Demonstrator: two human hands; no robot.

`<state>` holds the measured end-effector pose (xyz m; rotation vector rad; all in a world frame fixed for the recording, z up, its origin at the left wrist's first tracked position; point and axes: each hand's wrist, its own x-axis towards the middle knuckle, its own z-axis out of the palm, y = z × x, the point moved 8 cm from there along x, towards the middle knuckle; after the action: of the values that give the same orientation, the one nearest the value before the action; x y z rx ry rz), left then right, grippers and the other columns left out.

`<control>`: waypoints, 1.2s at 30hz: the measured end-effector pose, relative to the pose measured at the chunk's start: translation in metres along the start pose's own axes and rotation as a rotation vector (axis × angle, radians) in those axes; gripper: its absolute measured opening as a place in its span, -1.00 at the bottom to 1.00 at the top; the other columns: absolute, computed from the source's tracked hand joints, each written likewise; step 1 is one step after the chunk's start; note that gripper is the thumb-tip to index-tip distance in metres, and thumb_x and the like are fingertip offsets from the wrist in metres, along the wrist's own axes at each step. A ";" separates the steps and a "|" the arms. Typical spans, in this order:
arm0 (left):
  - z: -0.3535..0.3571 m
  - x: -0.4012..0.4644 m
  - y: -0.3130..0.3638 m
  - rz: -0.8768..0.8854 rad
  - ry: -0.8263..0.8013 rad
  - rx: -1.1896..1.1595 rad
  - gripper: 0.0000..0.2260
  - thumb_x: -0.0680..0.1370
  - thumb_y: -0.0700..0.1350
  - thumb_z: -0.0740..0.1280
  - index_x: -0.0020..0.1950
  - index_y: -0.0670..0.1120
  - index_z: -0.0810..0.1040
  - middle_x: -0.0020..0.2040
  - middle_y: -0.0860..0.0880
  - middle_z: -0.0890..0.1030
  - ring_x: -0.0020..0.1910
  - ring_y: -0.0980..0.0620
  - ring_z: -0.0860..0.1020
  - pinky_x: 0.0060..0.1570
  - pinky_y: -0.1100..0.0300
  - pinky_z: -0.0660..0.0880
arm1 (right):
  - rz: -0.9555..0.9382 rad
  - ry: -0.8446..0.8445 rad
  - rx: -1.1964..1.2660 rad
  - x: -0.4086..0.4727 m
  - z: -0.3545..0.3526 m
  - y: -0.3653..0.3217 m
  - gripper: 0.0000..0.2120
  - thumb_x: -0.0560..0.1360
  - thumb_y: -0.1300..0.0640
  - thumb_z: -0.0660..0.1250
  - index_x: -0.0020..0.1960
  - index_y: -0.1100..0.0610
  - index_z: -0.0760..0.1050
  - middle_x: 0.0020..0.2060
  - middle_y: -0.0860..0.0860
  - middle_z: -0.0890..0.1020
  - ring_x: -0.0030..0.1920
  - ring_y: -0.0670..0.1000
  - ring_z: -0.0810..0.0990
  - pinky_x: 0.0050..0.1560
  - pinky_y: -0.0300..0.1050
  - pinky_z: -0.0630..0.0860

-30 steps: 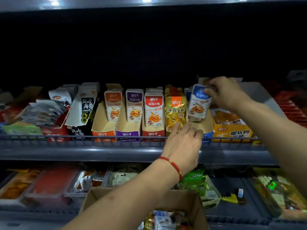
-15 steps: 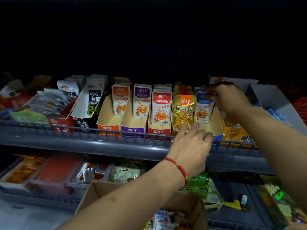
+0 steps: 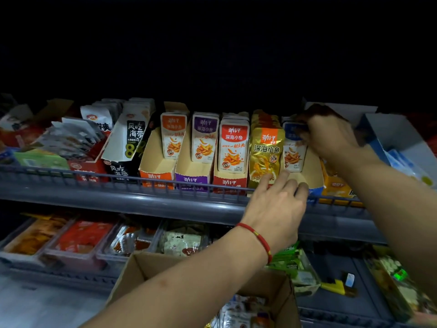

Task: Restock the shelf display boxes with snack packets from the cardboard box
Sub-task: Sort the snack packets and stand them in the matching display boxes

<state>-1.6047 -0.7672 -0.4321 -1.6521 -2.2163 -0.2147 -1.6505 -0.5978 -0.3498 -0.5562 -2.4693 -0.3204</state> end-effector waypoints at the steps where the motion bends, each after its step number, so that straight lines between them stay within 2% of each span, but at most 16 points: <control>1: 0.001 0.000 0.000 -0.001 0.000 0.002 -0.33 0.40 -0.09 0.48 0.48 -0.15 0.37 0.39 -0.15 0.50 0.52 -0.17 0.25 0.47 -0.19 0.23 | -0.002 0.006 -0.001 -0.002 -0.001 -0.001 -0.69 0.58 0.18 0.38 0.29 0.26 0.52 0.08 0.31 0.60 0.03 0.32 0.61 -0.18 0.02 0.45; 5: 0.001 -0.002 0.001 0.006 0.038 -0.010 -0.29 0.39 -0.11 0.48 0.50 -0.17 0.34 0.43 -0.16 0.46 0.53 -0.17 0.25 0.48 -0.18 0.22 | -0.008 0.040 -0.008 -0.010 -0.005 0.000 -0.70 0.59 0.15 0.38 0.27 0.24 0.54 0.07 0.29 0.62 0.01 0.30 0.62 -0.22 -0.03 0.39; 9: -0.008 -0.011 -0.002 0.023 0.063 -0.052 -0.27 0.43 -0.15 0.42 0.56 -0.15 0.23 0.54 -0.16 0.30 0.57 -0.16 0.16 0.53 -0.16 0.15 | -0.024 0.114 0.035 -0.030 -0.015 -0.001 -0.68 0.60 0.07 0.34 0.32 0.17 0.51 0.11 0.21 0.59 0.10 0.27 0.57 -0.14 0.08 0.53; 11: -0.018 -0.025 -0.008 0.029 0.099 -0.094 -0.34 0.44 -0.17 0.38 0.53 -0.13 0.29 0.52 -0.13 0.33 0.54 -0.14 0.20 0.53 -0.12 0.16 | -0.046 0.177 0.134 -0.047 -0.026 -0.007 -0.70 0.61 0.05 0.27 0.28 0.14 0.51 0.08 0.17 0.57 0.10 0.25 0.55 -0.09 0.13 0.58; 14: -0.030 -0.063 -0.026 0.037 0.168 -0.153 -0.52 0.46 -0.16 0.32 0.39 -0.11 0.46 0.36 -0.08 0.47 0.39 -0.09 0.37 0.41 -0.07 0.33 | -0.072 0.260 0.300 -0.087 -0.050 -0.030 -0.75 0.59 0.09 0.26 0.21 0.13 0.55 0.03 0.11 0.58 0.04 0.17 0.56 -0.06 0.07 0.56; 16: -0.032 -0.096 -0.040 0.039 0.212 -0.212 -0.67 0.45 -0.19 0.29 0.21 -0.11 0.55 0.16 -0.05 0.55 0.19 -0.08 0.47 0.18 -0.02 0.45 | -0.088 0.269 0.370 -0.124 -0.061 -0.053 -0.81 0.57 0.17 0.30 0.15 0.15 0.57 -0.01 0.07 0.59 -0.02 0.07 0.56 -0.09 -0.07 0.50; 18: -0.018 -0.132 -0.052 0.022 0.215 -0.274 -0.78 0.44 -0.22 0.26 0.04 -0.10 0.57 -0.02 -0.03 0.55 0.01 -0.07 0.49 0.00 0.02 0.49 | -0.098 0.225 0.438 -0.161 -0.061 -0.079 -0.85 0.55 0.21 0.31 0.11 0.14 0.58 -0.03 0.04 0.61 -0.06 0.03 0.57 -0.12 -0.08 0.51; 21: 0.029 -0.175 -0.061 -0.074 0.018 -0.351 -0.82 0.45 -0.19 0.20 -0.05 -0.05 0.55 -0.09 0.02 0.55 -0.05 -0.02 0.48 -0.06 0.01 0.51 | -0.069 0.058 0.521 -0.205 -0.038 -0.109 -0.85 0.54 0.18 0.34 0.09 0.06 0.60 -0.06 -0.06 0.64 -0.10 -0.04 0.59 -0.11 -0.08 0.57; 25: 0.113 -0.216 -0.074 -0.361 -0.393 -0.455 -0.81 0.53 -0.19 0.28 0.07 -0.01 0.62 0.05 0.03 0.63 0.10 0.02 0.54 0.10 0.14 0.51 | -0.068 -0.276 0.480 -0.241 0.008 -0.135 -0.85 0.57 0.07 0.30 0.10 -0.07 0.59 -0.09 -0.18 0.58 -0.15 -0.11 0.54 -0.12 0.00 0.61; 28: 0.163 -0.233 -0.081 -0.529 -0.507 -0.566 -0.80 0.51 -0.19 0.36 0.10 -0.01 0.64 0.04 0.02 0.67 0.09 0.02 0.60 0.05 0.24 0.48 | -0.054 -0.374 0.465 -0.251 0.022 -0.131 -0.84 0.58 0.06 0.30 0.11 -0.12 0.60 -0.02 -0.18 0.62 -0.15 -0.15 0.50 -0.10 -0.07 0.59; 31: 0.191 -0.226 -0.070 -0.480 -0.535 -0.525 -0.71 0.53 -0.18 0.33 0.23 0.03 0.60 0.09 -0.04 0.67 0.10 -0.07 0.61 0.07 0.14 0.54 | -0.031 -0.383 0.467 -0.254 0.026 -0.124 -0.85 0.59 0.06 0.30 0.09 -0.12 0.60 -0.01 -0.17 0.64 -0.14 -0.13 0.53 -0.11 -0.08 0.58; 34: 0.206 -0.211 -0.057 -0.350 -0.543 -0.287 -0.62 0.55 -0.19 0.25 0.37 0.03 0.47 0.08 -0.15 0.65 0.02 -0.19 0.62 -0.07 0.04 0.57 | 0.004 -0.380 0.484 -0.252 0.027 -0.117 -0.85 0.59 0.06 0.31 0.09 -0.11 0.60 -0.05 -0.17 0.62 -0.13 -0.11 0.54 -0.09 -0.01 0.60; 36: 0.216 -0.203 -0.054 -0.295 -0.544 -0.189 -0.61 0.57 -0.18 0.22 0.40 0.04 0.44 0.05 -0.15 0.66 -0.01 -0.21 0.64 -0.10 0.01 0.59 | 0.016 -0.391 0.489 -0.252 0.029 -0.113 -0.86 0.59 0.06 0.31 0.10 -0.11 0.60 -0.07 -0.18 0.59 -0.15 -0.13 0.52 -0.10 -0.03 0.59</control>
<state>-1.6487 -0.8928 -0.7031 -1.6104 -2.9317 -0.0510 -1.5283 -0.7679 -0.5328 -0.4567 -2.7703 0.4335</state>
